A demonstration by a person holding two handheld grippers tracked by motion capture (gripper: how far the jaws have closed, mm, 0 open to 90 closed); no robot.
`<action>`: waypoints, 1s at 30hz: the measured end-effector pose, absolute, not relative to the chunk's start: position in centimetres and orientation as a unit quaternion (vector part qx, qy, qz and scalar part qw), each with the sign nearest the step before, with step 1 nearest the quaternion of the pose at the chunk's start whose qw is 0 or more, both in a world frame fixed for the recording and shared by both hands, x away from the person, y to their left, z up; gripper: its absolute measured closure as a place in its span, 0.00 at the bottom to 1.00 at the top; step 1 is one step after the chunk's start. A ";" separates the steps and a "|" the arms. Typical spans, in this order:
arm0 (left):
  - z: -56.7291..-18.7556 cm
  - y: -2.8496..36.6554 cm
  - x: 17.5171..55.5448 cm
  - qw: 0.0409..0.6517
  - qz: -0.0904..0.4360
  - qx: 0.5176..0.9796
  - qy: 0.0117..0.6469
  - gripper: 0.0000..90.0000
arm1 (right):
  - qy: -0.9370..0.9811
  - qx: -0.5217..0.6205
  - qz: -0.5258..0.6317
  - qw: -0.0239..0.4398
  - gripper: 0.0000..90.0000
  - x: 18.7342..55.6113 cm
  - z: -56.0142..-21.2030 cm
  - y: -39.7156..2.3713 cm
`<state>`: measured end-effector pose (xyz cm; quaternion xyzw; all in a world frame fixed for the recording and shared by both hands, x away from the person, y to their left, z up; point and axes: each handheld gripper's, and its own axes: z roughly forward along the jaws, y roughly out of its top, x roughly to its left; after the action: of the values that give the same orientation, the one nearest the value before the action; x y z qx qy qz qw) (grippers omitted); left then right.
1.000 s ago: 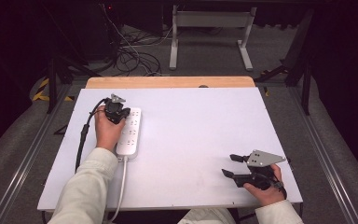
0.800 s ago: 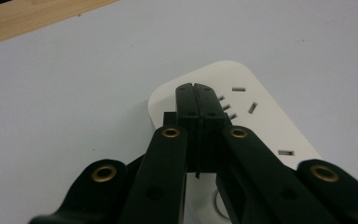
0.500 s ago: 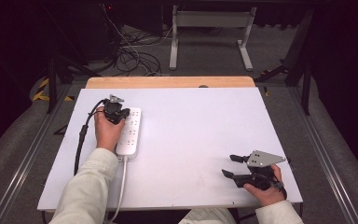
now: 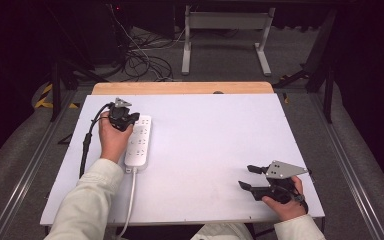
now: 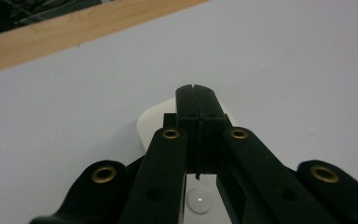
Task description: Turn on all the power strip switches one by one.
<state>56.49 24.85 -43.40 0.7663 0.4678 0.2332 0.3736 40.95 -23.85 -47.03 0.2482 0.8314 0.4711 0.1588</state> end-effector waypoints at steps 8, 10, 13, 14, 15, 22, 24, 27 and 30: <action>-41.5 25.3 54.2 0.386 0.234 0.775 0.443 1.00 | 0.827 0.249 0.476 0.163 0.41 40.8 -46.8 -23.9; -41.0 25.4 53.8 0.391 0.234 0.773 0.441 1.00 | 0.828 0.249 0.475 0.164 0.41 40.8 -46.8 -23.8; -40.6 25.5 53.4 0.393 0.234 0.773 0.439 1.00 | 0.828 0.250 0.474 0.164 0.41 40.8 -46.8 -23.9; -40.5 25.6 53.2 0.392 0.234 0.774 0.439 1.00 | 0.828 0.250 0.474 0.164 0.41 40.8 -46.8 -23.9; -40.4 25.6 53.1 0.394 0.234 0.773 0.439 1.00 | 0.828 0.250 0.475 0.164 0.41 40.8 -46.8 -23.9; -39.5 25.6 52.0 0.401 0.232 0.777 0.426 1.00 | 0.828 0.249 0.474 0.167 0.41 40.7 -46.7 -23.9; -39.0 25.5 51.5 0.406 0.231 0.780 0.416 1.00 | 0.827 0.249 0.475 0.167 0.41 40.7 -46.7 -23.9; -38.4 25.4 50.7 0.423 0.224 0.780 0.404 1.00 | 0.828 0.249 0.475 0.166 0.41 40.8 -46.8 -23.8; -37.8 25.3 49.9 0.434 0.227 0.778 0.394 0.84 | 0.828 0.249 0.474 0.167 0.41 40.7 -46.7 -23.8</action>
<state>49.85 25.29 -37.75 0.7780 0.3941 0.2266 0.4337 40.73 -23.78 -46.74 0.2495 0.8277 0.4742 0.1668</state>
